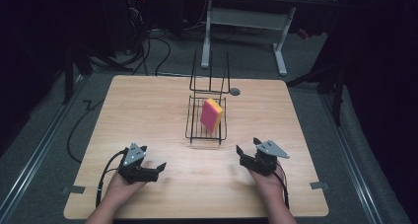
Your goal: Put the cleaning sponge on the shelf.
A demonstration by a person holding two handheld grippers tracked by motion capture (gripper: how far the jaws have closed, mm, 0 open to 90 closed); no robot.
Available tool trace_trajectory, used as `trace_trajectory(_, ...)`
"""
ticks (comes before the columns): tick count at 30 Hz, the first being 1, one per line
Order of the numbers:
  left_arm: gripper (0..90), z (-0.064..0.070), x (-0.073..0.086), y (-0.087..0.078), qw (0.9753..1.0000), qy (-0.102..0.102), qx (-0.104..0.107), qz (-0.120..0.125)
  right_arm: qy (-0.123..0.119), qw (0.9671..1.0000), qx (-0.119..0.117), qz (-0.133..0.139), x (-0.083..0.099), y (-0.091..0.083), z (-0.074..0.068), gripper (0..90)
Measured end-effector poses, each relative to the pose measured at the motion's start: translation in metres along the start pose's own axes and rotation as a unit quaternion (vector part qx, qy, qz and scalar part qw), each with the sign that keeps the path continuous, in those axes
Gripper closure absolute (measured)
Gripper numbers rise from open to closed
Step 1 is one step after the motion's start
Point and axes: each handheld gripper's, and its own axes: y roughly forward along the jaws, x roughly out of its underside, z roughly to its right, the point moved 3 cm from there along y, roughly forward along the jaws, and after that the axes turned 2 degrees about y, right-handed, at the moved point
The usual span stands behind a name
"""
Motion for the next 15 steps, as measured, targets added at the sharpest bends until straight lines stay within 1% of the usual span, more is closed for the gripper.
trace_trajectory(1,4.9,0.0,0.0,0.0,1.0,0.0,0.0,0.0,-0.006,1.0,0.006,-0.003,0.004,-0.004,0.004,21.4)
trace_trajectory(2,4.9,0.0,0.0,0.0,1.0,0.001,0.0,0.0,-0.006,1.0,0.006,-0.003,0.004,-0.004,0.004,21.4)
trace_trajectory(3,4.9,0.001,0.0,0.0,1.0,0.001,-0.001,0.0,-0.011,0.9999,0.009,-0.007,0.007,-0.009,0.007,21.0)
trace_trajectory(4,4.9,0.001,0.0,0.001,1.0,0.001,-0.002,0.0,-0.016,0.9998,0.013,-0.005,0.011,-0.02,0.014,20.5)
trace_trajectory(5,4.9,0.001,0.0,0.001,1.0,0.001,-0.002,0.0,-0.016,0.9998,0.013,-0.005,0.011,-0.02,0.014,20.5)
trace_trajectory(6,4.9,0.001,0.0,0.001,1.0,0.001,-0.001,0.0,-0.007,0.9998,0.013,0.012,0.015,-0.031,0.022,18.2)
trace_trajectory(7,4.9,0.001,0.0,0.0,1.0,0.002,-0.002,-0.001,-0.007,0.9998,0.013,0.012,0.015,-0.031,0.022,18.2)
trace_trajectory(8,4.9,0.001,-0.001,-0.001,1.0,0.003,-0.001,-0.002,0.0,0.9997,0.017,0.018,0.018,-0.042,0.031,17.6)
trace_trajectory(9,4.9,0.001,-0.001,-0.001,1.0,0.003,-0.001,-0.002,0.0,0.9997,0.017,0.018,0.018,-0.042,0.031,17.6)
trace_trajectory(10,4.9,0.001,-0.001,-0.001,1.0,0.002,-0.002,0.001,0.008,0.9996,0.025,0.013,0.023,-0.053,0.041,16.8)
trace_trajectory(11,4.9,0.001,-0.001,-0.002,1.0,0.001,-0.004,0.002,0.008,0.9996,0.025,0.013,0.023,-0.053,0.041,16.8)
trace_trajectory(12,4.9,0.0,-0.001,-0.003,1.0,0.0,-0.004,0.003,0.014,0.9993,0.034,0.009,0.028,-0.064,0.05,15.2)
trace_trajectory(13,4.9,0.0,-0.001,-0.004,1.0,-0.003,-0.005,0.005,0.014,0.9993,0.034,0.009,0.028,-0.064,0.05,15.2)
trace_trajectory(14,4.9,-0.001,-0.001,-0.005,0.9999,-0.006,-0.007,0.007,0.019,0.9989,0.042,0.008,0.034,-0.073,0.057,14.6)
trace_trajectory(15,4.9,-0.001,-0.001,-0.005,0.9999,-0.006,-0.007,0.007,0.019,0.9989,0.042,0.008,0.034,-0.073,0.057,14.6)
